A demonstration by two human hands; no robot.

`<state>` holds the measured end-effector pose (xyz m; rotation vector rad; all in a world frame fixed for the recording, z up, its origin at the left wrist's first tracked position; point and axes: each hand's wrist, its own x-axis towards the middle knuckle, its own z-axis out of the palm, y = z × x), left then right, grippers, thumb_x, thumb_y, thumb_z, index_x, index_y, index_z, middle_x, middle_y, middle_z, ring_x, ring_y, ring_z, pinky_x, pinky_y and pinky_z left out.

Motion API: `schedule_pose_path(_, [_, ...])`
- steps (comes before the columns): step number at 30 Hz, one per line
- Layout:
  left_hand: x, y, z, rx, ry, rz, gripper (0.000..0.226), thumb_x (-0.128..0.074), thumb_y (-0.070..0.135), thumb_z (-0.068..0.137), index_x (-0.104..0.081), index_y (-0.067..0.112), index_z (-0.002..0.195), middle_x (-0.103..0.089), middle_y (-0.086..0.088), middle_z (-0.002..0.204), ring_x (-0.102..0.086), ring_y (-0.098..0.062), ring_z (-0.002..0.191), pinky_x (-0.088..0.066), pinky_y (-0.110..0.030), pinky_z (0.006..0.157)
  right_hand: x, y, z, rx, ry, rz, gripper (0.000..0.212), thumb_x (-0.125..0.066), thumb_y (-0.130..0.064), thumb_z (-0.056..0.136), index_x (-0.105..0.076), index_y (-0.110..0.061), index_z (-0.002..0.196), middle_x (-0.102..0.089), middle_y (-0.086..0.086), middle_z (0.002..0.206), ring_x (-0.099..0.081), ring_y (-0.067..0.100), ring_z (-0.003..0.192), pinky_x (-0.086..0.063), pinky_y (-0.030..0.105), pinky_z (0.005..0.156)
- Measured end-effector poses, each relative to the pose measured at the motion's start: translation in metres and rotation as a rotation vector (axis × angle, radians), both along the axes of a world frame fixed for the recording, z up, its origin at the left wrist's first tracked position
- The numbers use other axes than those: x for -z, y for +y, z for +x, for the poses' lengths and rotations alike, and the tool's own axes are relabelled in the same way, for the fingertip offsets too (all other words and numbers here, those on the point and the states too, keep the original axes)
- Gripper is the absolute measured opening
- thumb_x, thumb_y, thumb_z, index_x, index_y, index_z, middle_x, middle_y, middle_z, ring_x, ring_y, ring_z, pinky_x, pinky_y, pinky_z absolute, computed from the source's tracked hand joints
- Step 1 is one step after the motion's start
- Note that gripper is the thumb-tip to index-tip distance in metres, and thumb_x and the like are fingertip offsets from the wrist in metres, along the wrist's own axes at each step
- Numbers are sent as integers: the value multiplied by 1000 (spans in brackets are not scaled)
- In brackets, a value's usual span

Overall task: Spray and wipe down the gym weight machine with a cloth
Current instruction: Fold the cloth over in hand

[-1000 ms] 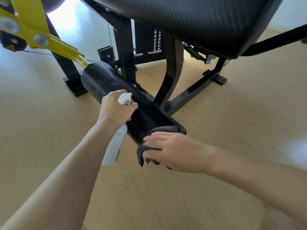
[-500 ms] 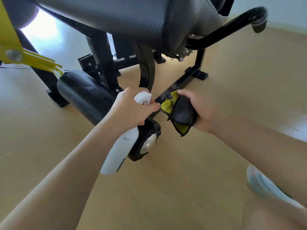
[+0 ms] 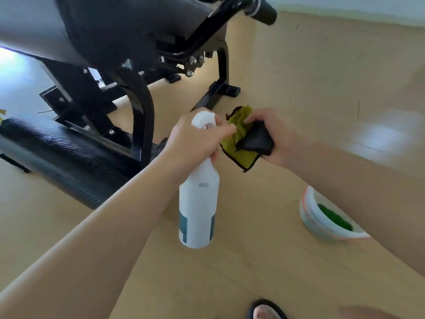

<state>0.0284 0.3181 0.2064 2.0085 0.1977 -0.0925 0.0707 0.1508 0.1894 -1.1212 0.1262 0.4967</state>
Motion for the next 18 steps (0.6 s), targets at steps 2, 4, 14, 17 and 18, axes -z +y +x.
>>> schedule_pose_path(2, [12,-21,9,17,-26,2,38,-76,51,87,-64,34,118,-64,3,55,-59,-10,51,-52,-26,61,4,-19,1,34,15,46,14,-38,-1,88,-49,-11,89,-49,11,85,-45,27,85,-59,32,68])
schedule_pose_path(4, [27,-43,18,54,17,-3,42,-74,54,87,-59,39,123,-63,2,55,-59,-8,50,-46,-24,58,9,-40,0,76,39,69,16,-36,-1,89,-48,-11,91,-50,11,85,-46,26,83,-61,33,65])
schedule_pose_path(14, [77,-123,22,99,192,-151,9,-75,29,89,-67,28,84,-57,-2,54,-50,-15,51,-46,-30,65,49,-121,-1,11,-2,-93,12,-46,-2,93,-53,-4,84,-63,13,81,-69,23,77,-57,33,77])
schedule_pose_path(17, [93,-152,25,128,192,-122,6,-73,30,90,-72,25,93,-56,0,53,-49,-13,47,-44,-26,60,77,-148,1,155,84,-304,9,-56,-4,92,-62,-3,99,-73,10,87,-71,19,73,-60,29,68])
schedule_pose_path(18, [100,-161,24,152,187,-107,9,-72,30,91,-74,23,95,-55,0,54,-48,-13,48,-43,-26,59,91,-161,2,219,110,-370,12,-61,-7,89,-63,-5,101,-72,11,93,-70,21,75,-60,31,72])
